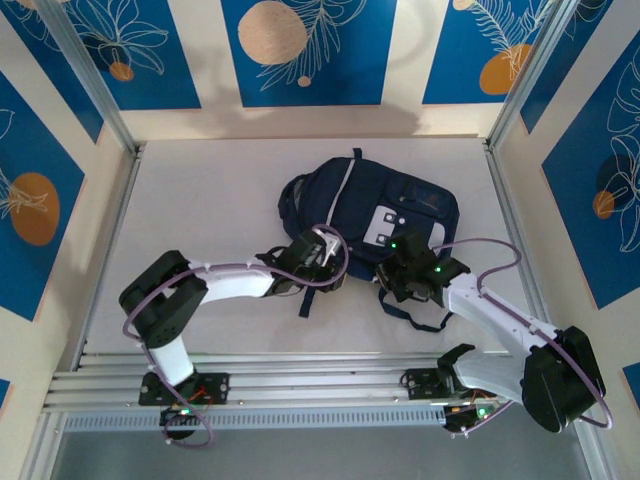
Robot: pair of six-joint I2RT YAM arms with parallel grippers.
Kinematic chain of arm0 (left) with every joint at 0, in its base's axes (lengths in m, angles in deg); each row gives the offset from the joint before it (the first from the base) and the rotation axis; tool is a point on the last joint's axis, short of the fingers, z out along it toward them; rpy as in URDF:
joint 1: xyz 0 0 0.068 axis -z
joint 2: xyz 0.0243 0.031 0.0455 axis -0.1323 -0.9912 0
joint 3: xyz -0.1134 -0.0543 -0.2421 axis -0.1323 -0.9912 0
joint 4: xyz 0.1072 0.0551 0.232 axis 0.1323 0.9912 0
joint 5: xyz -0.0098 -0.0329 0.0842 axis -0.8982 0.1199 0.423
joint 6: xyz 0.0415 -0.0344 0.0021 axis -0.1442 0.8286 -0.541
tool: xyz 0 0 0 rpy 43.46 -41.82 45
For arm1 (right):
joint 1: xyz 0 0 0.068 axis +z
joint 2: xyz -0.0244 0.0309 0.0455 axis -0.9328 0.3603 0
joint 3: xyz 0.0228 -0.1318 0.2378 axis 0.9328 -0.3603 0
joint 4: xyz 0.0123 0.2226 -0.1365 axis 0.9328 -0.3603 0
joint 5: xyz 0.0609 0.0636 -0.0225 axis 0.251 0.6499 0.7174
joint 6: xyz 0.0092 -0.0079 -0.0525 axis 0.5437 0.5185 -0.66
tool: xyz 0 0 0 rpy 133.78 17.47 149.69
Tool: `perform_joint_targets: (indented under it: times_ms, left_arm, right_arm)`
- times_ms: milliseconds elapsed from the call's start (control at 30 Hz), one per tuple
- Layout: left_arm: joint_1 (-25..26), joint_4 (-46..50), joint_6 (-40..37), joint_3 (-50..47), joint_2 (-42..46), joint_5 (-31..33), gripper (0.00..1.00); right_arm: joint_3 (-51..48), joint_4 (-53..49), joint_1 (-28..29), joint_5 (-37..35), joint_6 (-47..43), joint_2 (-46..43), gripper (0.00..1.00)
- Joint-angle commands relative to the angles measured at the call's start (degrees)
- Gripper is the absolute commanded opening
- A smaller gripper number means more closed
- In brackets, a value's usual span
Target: Pack the student bag
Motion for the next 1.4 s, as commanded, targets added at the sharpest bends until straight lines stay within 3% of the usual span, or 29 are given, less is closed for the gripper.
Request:
perform_joint_targets:
  times_ms: [0,167,367,667,967,1367]
  left_arm:
    - [0.4,-2.3,-0.2,0.1,-1.2,6.2,0.46]
    - [0.4,-3.7,-0.8,1.1,-2.2,10.4,0.47]
    - [0.4,-6.5,-0.6,3.1,-4.9,10.6,0.43]
    - [0.4,-10.3,-3.5,0.7,-1.6,11.7,0.01]
    - [0.2,-5.2,-6.0,-0.1,1.6,13.6,0.0]
    - [-1.7,3.9,-7.1,0.3,3.3,11.2,0.0]
  right_arm:
    - [2.8,1.2,-0.7,2.5,2.2,-1.6,0.0]
    - [4.6,1.2,-0.8,3.3,3.0,-1.9,0.0]
    - [5.3,2.2,-0.5,4.4,3.6,-1.3,0.0]
    - [3.8,3.4,-0.9,4.4,2.8,0.3,0.0]
    - [3.9,1.0,-1.4,2.6,0.1,0.5,0.0]
    - [3.6,-6.1,-1.7,-4.1,-5.6,-1.9,0.0]
